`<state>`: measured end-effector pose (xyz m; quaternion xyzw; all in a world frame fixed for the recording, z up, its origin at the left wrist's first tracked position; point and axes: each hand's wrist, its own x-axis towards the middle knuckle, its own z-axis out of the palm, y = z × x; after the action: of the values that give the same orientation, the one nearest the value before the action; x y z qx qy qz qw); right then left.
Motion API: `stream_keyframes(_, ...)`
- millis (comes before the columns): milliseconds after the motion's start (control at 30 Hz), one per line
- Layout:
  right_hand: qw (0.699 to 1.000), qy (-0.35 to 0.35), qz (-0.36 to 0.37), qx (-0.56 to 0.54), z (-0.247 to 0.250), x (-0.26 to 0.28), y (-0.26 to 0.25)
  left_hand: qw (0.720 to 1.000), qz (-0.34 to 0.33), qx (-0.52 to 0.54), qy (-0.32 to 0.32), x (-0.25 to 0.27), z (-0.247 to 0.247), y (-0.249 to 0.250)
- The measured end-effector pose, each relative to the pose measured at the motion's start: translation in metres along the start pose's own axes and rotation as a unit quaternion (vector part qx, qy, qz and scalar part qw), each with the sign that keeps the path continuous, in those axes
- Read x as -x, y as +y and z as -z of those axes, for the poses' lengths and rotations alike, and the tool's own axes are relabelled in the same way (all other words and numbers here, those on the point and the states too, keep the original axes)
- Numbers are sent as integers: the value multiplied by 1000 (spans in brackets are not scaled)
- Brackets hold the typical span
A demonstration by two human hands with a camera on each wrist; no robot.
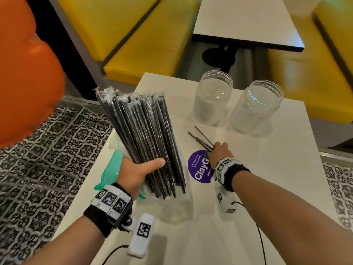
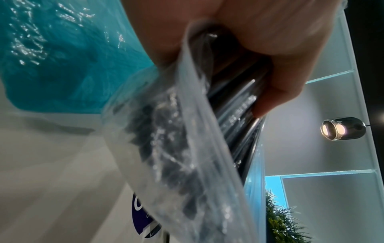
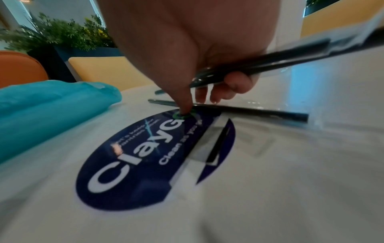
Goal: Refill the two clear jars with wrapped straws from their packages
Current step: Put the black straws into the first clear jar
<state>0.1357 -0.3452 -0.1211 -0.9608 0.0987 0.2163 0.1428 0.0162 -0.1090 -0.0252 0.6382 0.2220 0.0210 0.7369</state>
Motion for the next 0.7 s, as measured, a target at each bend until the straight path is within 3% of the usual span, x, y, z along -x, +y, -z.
stream_keyframes(133,999,-27,17,33,-4,5,-5,1000,4,-2,-6,-1,-1,-2)
stream_keyframes(267,994,-75,54,-64,18,22,-20,1000,13,3,-3,0,-3,-2)
stream_keyframes(433,956,130,126,-233,81,36,-41,1000,19,15,-18,-1,-9,4)
stream_keyframes(500,940,180,141,-254,109,29,-51,999,14,19,-23,-2,-11,8)
stream_keyframes(633,939,217,114,-239,146,7,-61,999,1,24,-23,-4,-7,12)
stream_keyframes(700,952,195,85,-219,152,-5,-60,999,-6,26,-26,-6,-4,15)
